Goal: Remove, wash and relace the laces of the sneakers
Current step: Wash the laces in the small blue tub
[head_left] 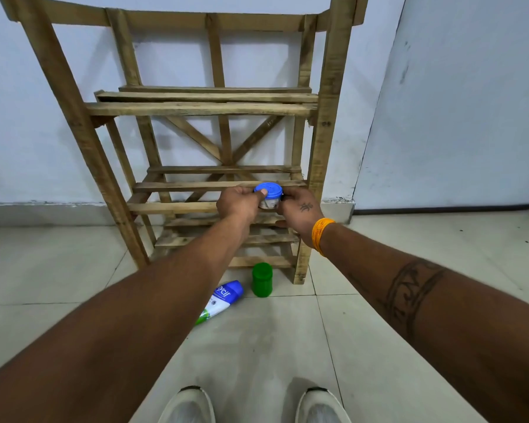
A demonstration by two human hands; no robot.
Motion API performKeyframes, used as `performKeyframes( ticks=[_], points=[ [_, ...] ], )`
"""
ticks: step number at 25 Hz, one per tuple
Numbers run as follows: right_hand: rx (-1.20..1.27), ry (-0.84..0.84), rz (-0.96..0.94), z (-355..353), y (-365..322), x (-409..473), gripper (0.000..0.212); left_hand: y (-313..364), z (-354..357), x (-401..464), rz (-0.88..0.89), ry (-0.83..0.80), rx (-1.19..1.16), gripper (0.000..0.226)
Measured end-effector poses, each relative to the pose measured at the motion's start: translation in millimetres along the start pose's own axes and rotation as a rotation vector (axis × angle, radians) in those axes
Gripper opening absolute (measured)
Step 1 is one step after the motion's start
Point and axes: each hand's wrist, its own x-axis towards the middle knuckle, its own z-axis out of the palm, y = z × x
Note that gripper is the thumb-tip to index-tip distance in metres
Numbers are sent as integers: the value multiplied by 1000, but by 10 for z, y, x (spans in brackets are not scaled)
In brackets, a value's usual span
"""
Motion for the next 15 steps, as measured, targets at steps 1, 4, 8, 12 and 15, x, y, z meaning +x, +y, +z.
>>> performKeyframes(
  ticks=[1,4,8,12,15],
  points=[
    [3,11,2,6,9,-7,40,2,3,-5,-2,0,-11,24],
    [54,109,43,46,62,6,47,46,-9,-132,-2,34,-64,31],
    [175,252,126,9,50,-341,39,-19,-134,-663,-19,24,-216,26],
    [378,175,207,-161,165,-1104,14,-295,-340,-1581,-85,-130,-289,10],
    [433,142,243,-437,334,-1733,14,-481,-415,-2122,-126,-210,-276,10]
  ],
)
